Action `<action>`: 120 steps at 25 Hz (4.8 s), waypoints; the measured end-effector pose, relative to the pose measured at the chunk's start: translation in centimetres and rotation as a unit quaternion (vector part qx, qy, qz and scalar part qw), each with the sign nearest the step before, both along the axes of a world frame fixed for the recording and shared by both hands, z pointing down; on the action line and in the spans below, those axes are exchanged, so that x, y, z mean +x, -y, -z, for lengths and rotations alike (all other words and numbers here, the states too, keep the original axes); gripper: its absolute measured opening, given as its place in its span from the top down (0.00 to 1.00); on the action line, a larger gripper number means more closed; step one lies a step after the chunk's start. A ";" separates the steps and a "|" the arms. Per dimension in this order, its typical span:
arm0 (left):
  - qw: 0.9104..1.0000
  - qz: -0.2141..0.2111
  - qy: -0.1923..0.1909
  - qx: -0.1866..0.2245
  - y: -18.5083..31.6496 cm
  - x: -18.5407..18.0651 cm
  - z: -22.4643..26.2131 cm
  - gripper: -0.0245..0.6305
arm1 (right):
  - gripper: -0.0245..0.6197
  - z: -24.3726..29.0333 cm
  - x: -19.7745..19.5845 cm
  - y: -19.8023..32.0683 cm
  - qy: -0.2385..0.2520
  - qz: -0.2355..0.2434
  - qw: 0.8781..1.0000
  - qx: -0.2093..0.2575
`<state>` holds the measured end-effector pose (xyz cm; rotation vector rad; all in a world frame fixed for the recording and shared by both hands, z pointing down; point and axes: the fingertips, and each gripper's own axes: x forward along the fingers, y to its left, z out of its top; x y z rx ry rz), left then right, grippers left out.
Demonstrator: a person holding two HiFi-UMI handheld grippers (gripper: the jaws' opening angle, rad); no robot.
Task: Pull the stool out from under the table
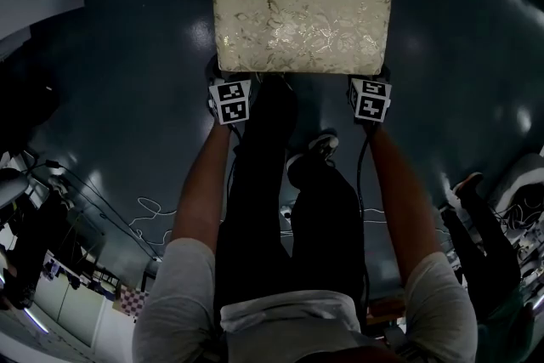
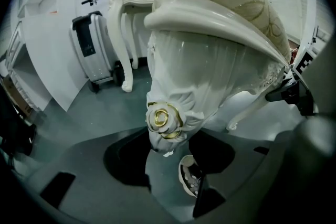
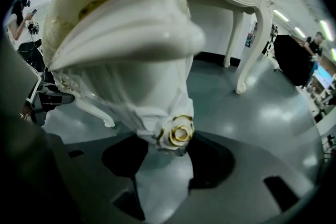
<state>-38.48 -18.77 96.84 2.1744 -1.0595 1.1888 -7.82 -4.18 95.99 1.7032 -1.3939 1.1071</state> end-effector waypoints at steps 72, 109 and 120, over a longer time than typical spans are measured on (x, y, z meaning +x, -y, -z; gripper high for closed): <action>0.991 -0.024 -0.132 -0.026 1.9 15.4 46.9 0.93 | 0.93 46.2 -7.3 12.6 0.097 0.116 0.982 0.109; 0.944 -0.047 -0.268 0.185 -13.3 24.3 77.5 0.93 | 0.94 78.8 -1.8 -2.4 -0.033 0.125 0.904 0.408; 0.935 -0.099 -0.268 0.209 -16.0 27.4 78.5 0.93 | 0.94 78.8 0.1 -5.5 -0.048 0.111 0.905 0.408</action>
